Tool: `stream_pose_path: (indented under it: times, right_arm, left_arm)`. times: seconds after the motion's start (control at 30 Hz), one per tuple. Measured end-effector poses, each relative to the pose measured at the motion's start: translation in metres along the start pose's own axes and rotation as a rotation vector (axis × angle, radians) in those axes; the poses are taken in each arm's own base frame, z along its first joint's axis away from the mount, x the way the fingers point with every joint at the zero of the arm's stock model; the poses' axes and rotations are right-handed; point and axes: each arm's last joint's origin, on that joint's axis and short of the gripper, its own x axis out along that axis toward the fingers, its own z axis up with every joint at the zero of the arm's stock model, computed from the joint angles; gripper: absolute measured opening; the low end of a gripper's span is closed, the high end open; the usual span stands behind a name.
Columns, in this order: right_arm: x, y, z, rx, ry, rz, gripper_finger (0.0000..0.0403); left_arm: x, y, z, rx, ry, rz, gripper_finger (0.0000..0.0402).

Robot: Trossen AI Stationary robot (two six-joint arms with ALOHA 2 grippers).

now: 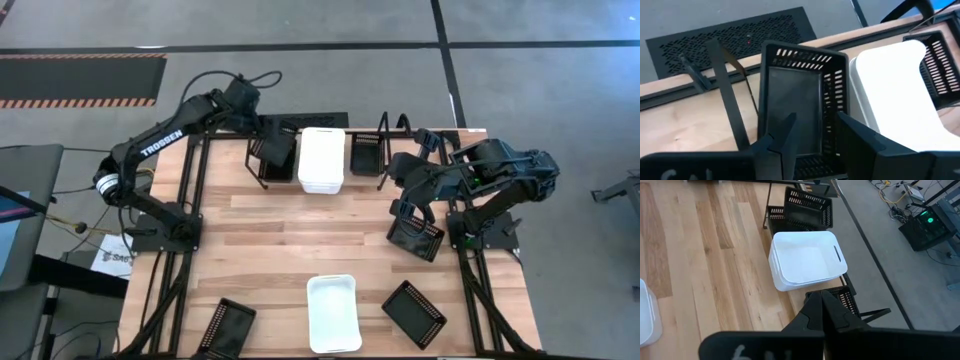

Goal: Stack baskets on shelf by color
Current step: Stack the black bin on top of the left black bin on the shelf

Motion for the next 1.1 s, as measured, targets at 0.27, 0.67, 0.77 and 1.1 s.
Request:
stream_pose_path:
  times: [0.27, 0.67, 0.77, 1.1]
  right_arm:
    - [0.0, 0.0, 0.0, 0.005, 0.0, 0.0, 0.0001]
    - [0.0, 0.0, 0.0, 0.009, -0.002, 0.0, 0.0001]
    - [0.0, 0.0, 0.0, 0.018, -0.002, 0.0, 0.0001]
    - [0.0, 0.0, 0.0, 0.036, -0.004, 0.001, 0.0001]
  left_arm:
    - [-0.001, -0.014, -0.009, 0.127, 0.025, -0.051, 0.0116]
    - [0.005, -0.02, -0.01, 0.164, 0.014, -0.032, 0.0116]
    - [0.011, -0.027, -0.019, 0.233, 0.104, -0.072, 0.0116]
    - [0.007, -0.041, -0.059, 0.836, 0.332, -0.016, 0.0116]
